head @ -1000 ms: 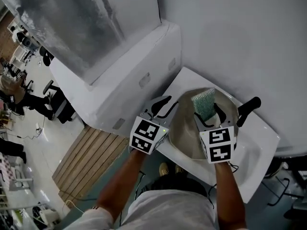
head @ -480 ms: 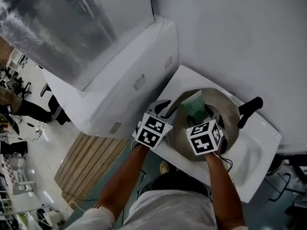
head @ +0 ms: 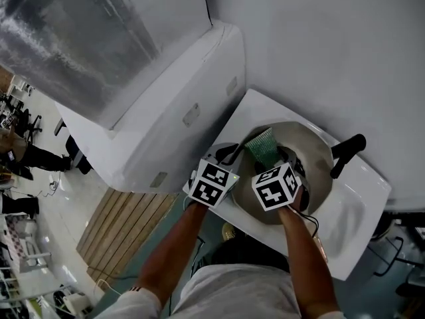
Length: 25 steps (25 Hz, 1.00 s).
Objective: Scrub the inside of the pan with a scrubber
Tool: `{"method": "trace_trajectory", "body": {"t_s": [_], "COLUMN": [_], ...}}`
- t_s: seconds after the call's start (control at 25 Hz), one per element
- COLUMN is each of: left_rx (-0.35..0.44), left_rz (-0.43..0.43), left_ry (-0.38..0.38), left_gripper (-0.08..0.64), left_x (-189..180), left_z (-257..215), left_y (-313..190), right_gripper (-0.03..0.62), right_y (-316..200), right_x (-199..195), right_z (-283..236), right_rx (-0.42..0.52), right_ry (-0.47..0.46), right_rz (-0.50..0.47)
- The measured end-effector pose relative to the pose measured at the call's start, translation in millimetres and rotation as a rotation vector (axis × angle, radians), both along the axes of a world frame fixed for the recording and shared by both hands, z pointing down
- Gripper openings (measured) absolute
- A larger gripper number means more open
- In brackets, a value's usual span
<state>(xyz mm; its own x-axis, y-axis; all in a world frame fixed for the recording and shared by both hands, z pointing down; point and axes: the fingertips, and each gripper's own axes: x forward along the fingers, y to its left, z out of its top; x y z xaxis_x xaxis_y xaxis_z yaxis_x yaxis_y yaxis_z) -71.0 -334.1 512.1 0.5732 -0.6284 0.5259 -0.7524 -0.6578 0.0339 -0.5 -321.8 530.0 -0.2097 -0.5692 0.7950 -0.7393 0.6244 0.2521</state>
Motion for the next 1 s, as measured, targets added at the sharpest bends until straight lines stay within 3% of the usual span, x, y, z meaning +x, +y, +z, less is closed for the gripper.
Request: {"method": "trace_trajectory", "body": {"t_s": [0.64, 1.0], "left_rx": [0.007, 0.007], "left_rz": [-0.009, -0.009], "left_ry": [0.046, 0.056], "left_gripper": [0.044, 0.044], "left_x": [1, 1], "left_z": [0, -1], "left_y": [0, 0], "right_gripper": [0.304, 0.304], "right_y": [-5, 29], "right_x": [60, 23], "right_z": [-5, 6], "right_rx": [0.002, -0.036], "right_ry": [0.086, 0.131], "right_rz": [0.121, -0.007]}}
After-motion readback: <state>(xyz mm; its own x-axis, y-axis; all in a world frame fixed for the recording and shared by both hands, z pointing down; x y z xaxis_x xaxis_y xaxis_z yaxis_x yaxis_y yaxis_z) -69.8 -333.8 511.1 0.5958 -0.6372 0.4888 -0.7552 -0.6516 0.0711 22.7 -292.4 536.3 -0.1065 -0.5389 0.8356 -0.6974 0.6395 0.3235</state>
